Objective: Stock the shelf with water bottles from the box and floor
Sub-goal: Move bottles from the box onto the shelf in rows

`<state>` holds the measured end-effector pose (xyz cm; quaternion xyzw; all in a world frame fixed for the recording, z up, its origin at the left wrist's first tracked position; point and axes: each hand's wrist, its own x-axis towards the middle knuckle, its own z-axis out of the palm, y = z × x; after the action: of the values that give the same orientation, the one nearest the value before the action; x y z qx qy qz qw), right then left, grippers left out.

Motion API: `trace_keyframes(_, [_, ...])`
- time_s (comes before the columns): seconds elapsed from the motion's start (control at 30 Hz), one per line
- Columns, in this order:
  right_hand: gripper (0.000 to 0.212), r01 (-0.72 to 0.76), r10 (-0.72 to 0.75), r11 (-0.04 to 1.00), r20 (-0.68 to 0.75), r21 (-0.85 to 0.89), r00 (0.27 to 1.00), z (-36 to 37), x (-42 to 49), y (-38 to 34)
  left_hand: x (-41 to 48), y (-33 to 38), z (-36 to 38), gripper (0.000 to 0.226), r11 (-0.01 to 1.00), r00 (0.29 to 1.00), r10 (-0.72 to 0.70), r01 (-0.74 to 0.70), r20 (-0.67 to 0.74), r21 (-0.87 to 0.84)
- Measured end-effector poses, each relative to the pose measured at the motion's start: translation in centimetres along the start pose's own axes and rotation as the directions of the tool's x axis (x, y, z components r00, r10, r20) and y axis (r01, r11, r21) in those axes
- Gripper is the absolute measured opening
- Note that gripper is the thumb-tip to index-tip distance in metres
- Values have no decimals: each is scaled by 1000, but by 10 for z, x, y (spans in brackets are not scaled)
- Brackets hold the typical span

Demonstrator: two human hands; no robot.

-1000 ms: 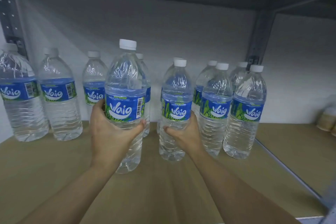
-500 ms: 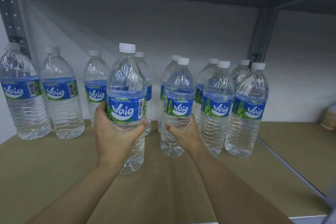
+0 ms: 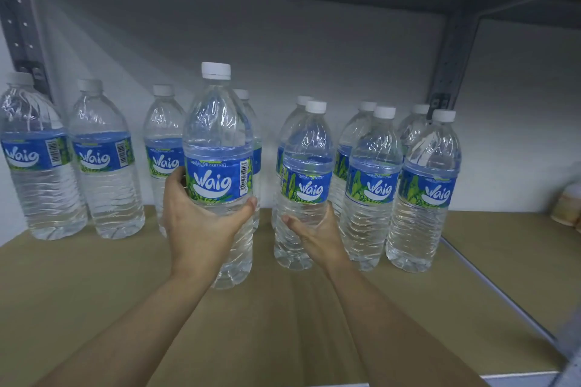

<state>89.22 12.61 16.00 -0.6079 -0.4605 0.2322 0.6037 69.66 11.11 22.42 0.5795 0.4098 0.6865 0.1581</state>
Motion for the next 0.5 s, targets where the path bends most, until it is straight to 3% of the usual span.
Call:
trace_keyframes(0.13, [73,19,-18,1000,-20,13,1000,3,-3,3,1,-2,0,90,1000,1000,15,-15,17,0])
trace_keyframes(0.4, [108,-42,44,998,52,-37,998,0,2,-3,-1,-4,-5,90,1000,999,4,-4,36,-2])
trace_keyframes(0.5, [86,-50,53,996,36,-81,998,-1,-10,6,-1,-5,-6,91,1000,999,10,-10,40,8])
